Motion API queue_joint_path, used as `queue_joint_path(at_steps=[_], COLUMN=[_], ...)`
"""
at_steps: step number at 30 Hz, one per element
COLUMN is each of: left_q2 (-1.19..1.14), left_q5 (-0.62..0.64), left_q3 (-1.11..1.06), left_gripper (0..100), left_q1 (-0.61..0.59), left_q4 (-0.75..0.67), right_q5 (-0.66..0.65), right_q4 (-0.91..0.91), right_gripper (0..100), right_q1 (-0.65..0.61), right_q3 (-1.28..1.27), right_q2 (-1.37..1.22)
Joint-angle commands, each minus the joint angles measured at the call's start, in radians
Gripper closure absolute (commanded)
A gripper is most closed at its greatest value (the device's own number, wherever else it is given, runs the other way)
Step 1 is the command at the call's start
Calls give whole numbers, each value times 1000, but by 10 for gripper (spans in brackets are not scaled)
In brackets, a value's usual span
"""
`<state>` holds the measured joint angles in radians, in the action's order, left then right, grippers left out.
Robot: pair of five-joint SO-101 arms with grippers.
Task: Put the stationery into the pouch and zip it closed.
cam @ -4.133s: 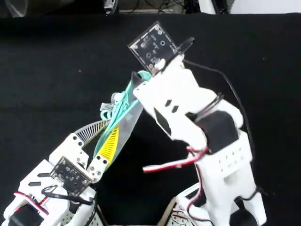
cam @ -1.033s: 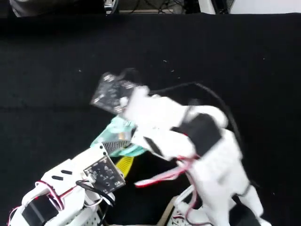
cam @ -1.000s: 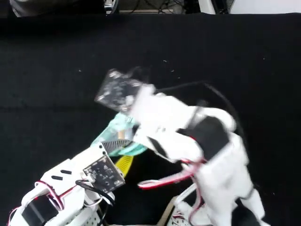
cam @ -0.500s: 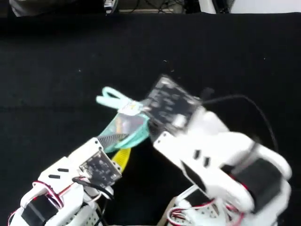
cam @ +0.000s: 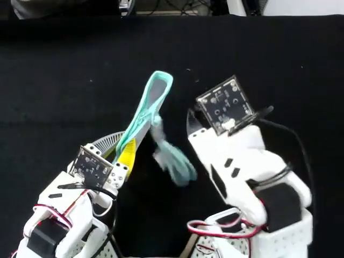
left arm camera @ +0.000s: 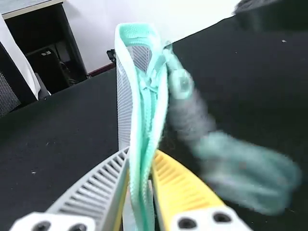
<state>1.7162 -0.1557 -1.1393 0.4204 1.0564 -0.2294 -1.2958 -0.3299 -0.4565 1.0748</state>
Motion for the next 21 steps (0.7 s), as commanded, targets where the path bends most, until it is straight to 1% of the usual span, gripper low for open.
queue_joint_path(at_steps=[1, 2, 4, 5, 6, 8, 10, 12, 14, 21], left_q2=[-2, -2, -2, -2, -2, -2, -2, -2, -2, -2], left_q5=[5, 3, 3, 2, 2, 2, 2, 2, 2, 2], left_q3=[4, 2, 1, 1, 1, -1, -1, -1, -1, -2], left_gripper=[971, 971, 971, 971, 971, 971, 971, 971, 971, 971], left_q1=[-19, -19, -19, -18, -18, -18, -19, -19, -19, -19], left_q4=[-29, -29, -29, -29, -29, -29, -29, -28, -28, -26], right_q5=[14, 14, 15, 15, 15, 15, 25, 60, 78, 78], right_q4=[51, 28, -44, -78, -109, -153, -149, -89, -3, 247], right_gripper=[973, 941, 845, 799, 775, 784, 798, 801, 801, 801], right_q1=[11, 9, 8, -5, -35, -118, -206, -247, -247, -253], right_q3=[-39, -31, 2, 21, 35, 44, 36, 5, -47, -219], right_q2=[45, 58, 71, 76, 77, 76, 74, 74, 74, 76])
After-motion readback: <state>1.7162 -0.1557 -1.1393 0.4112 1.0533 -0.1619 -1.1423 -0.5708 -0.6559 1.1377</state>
